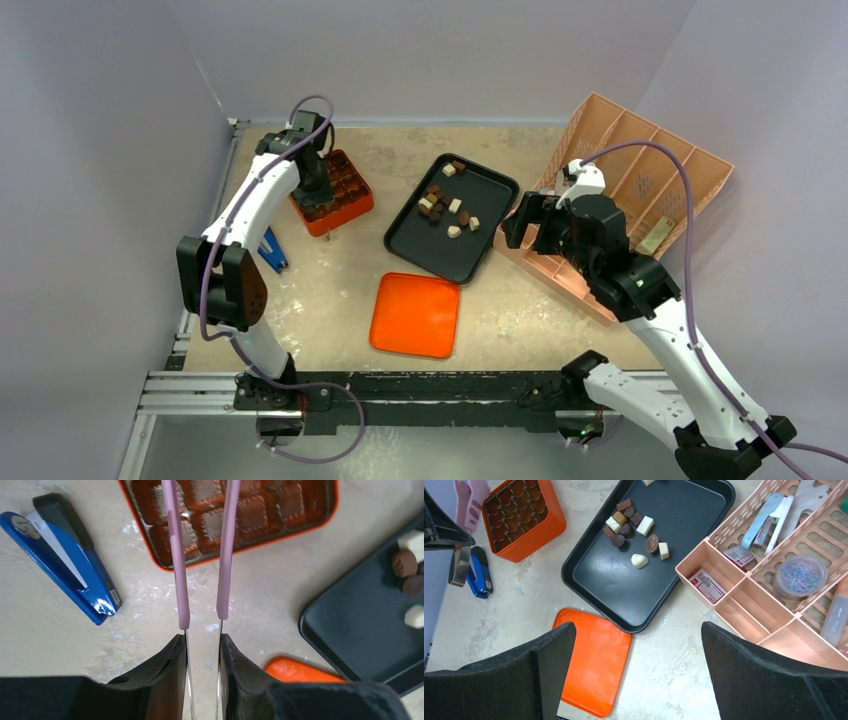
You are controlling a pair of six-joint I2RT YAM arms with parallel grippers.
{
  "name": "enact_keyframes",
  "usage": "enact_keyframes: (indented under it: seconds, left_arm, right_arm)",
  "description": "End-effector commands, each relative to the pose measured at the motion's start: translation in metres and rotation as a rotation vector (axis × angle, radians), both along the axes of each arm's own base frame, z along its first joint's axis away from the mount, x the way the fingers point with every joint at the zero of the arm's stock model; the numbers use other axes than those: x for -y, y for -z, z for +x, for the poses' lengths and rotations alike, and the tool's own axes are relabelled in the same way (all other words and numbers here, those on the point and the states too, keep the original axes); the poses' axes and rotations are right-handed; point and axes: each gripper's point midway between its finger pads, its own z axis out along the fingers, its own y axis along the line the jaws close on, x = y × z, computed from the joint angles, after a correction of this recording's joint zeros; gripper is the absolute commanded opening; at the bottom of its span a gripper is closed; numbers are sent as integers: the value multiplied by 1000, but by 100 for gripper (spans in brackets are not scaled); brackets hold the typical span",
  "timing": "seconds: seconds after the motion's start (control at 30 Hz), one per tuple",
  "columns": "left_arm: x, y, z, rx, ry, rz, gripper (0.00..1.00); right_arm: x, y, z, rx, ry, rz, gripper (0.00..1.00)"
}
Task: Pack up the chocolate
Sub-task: Place the fake chocolate in the packing box.
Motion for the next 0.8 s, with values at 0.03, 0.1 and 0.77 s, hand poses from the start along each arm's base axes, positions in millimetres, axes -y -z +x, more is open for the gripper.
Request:
enact_keyframes:
  seconds: [0.03,0.1,0.77]
  left_arm:
    - [-31,-12,16,91,-107,-20,19]
    - [-37,-8,18,83,-118,-27,19]
    - [-64,26,41,16,-161,-21,24]
  right_arm:
    - [-3,-16,6,53,-8,2,98]
    - [-2,-17,7,54,-6,-2,98]
    - [-1,-21,12,56,5,-28,98]
